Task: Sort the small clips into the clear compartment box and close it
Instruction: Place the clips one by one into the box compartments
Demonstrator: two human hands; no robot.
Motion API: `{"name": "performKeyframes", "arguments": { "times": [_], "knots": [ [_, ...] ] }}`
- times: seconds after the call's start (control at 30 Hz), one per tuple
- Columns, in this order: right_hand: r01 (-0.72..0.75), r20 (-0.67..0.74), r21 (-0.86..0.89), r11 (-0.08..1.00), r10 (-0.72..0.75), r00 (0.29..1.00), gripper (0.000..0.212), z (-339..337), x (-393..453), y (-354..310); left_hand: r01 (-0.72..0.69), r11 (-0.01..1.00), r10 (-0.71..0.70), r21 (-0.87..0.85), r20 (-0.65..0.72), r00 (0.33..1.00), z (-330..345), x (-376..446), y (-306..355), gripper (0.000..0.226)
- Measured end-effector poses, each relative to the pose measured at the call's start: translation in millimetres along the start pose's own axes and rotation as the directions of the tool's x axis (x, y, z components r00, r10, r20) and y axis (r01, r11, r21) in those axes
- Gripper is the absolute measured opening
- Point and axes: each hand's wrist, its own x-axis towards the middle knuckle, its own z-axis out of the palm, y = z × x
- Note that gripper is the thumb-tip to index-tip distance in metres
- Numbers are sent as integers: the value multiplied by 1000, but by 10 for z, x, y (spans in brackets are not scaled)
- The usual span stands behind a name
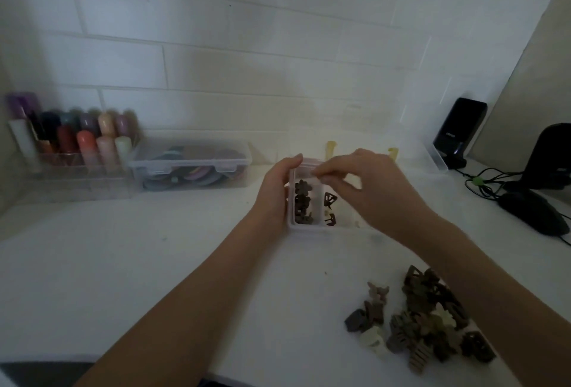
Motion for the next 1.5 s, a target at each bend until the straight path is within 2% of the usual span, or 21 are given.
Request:
{"name": "performKeyframes", "arguments": {
  "times": [0.07, 0.17, 0.27, 0.37, 0.43, 0.5, 0.57, 0.73, 0.93, 1.03, 1.27, 1.37, 1.4, 1.5],
  "knots": [
    [-14, 22, 86, 996, 12, 1000, 16, -177, -111, 58, 4, 1000, -4, 16, -26, 1000, 22, -13, 23, 66],
    [-46, 178, 181, 982, 13, 984, 13, -446, -336, 119, -16, 999, 17, 43, -24, 1000, 34, -8, 47, 50],
    [-148, 410, 238, 960, 39, 911, 18, -590, -598, 170, -46, 995, 48, 93, -20, 999, 24, 0, 50, 43],
    [-277, 555, 220, 935, 114, 824, 28, -553, -784, 196, -73, 990, 74, 118, -4, 997, 30, -4, 60, 37],
    [-223, 601, 101, 970, 119, 790, 34, -460, -823, 210, -70, 990, 72, 120, -13, 997, 36, 3, 38, 35],
    [-116, 614, 7, 993, 87, 785, 31, -367, -825, 211, -60, 990, 64, 125, -25, 998, 40, -2, 20, 34],
    [-84, 618, 11, 996, 59, 784, 25, -325, -829, 199, -54, 992, 54, 118, -4, 999, 29, 1, 20, 29],
    [-180, 531, 200, 963, 48, 846, 21, -301, -858, 203, -101, 983, 90, 156, 77, 993, 26, -15, 28, 17],
    [-189, 328, 390, 901, 56, 943, 28, -160, -847, 189, -189, 964, 161, 187, 153, 975, 1, -22, 9, 57],
    [-165, 223, 445, 880, 70, 972, 27, -134, -847, 162, -149, 970, 120, 194, 154, 981, 1, -57, 29, 57],
    [-60, 30, 374, 926, 53, 998, 16, -89, -793, 61, -98, 975, 73, 198, 132, 989, 3, -47, 39, 57],
    [37, -70, 259, 965, -19, 997, 14, -101, -575, -33, -87, 982, 61, 168, 151, 987, -15, -10, 3, 63],
    [58, -75, 226, 972, -42, 996, 13, -97, -475, -73, -85, 985, 58, 151, 176, 983, -18, 0, -8, 63],
    [92, -18, 100, 991, -90, 996, 9, -30, -172, -126, -79, 995, 63, 57, 243, 968, -4, 15, -34, 42]
  ]
}}
